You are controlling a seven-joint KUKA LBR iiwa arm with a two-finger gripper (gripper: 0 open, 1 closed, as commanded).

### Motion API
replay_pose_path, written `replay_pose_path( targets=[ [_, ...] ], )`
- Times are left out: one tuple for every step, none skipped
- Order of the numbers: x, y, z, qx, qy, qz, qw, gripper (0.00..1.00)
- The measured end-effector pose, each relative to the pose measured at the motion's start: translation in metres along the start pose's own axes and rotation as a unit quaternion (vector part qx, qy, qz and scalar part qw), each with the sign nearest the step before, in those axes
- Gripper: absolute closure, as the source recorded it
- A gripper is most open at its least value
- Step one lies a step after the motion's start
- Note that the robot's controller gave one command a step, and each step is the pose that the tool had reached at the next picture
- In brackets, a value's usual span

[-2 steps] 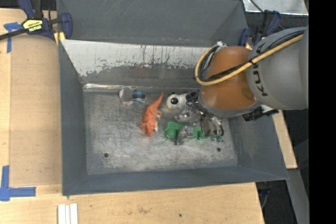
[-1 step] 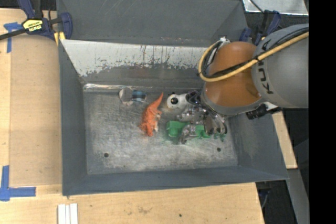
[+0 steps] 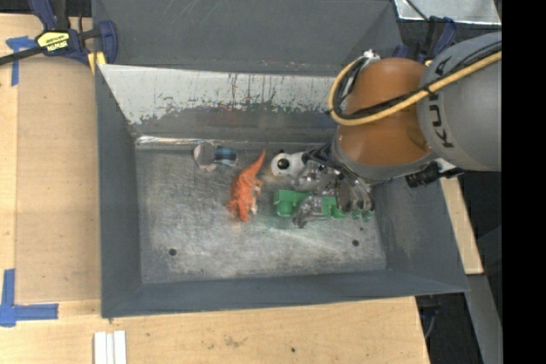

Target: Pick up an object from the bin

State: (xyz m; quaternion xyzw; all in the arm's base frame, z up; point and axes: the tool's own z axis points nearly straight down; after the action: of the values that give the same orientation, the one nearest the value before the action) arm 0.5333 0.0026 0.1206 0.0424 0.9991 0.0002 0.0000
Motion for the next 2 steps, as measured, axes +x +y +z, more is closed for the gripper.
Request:
replay_pose_path(
  targets=[
    [-0.0013, 0.0001, -0.0131, 0.0, -0.0026, 0.0, 1.0, 1.0],
    [-0.0017, 0.0001, -0.0196, 0.0, -0.0036, 0.0, 1.0, 1.0]
  ],
)
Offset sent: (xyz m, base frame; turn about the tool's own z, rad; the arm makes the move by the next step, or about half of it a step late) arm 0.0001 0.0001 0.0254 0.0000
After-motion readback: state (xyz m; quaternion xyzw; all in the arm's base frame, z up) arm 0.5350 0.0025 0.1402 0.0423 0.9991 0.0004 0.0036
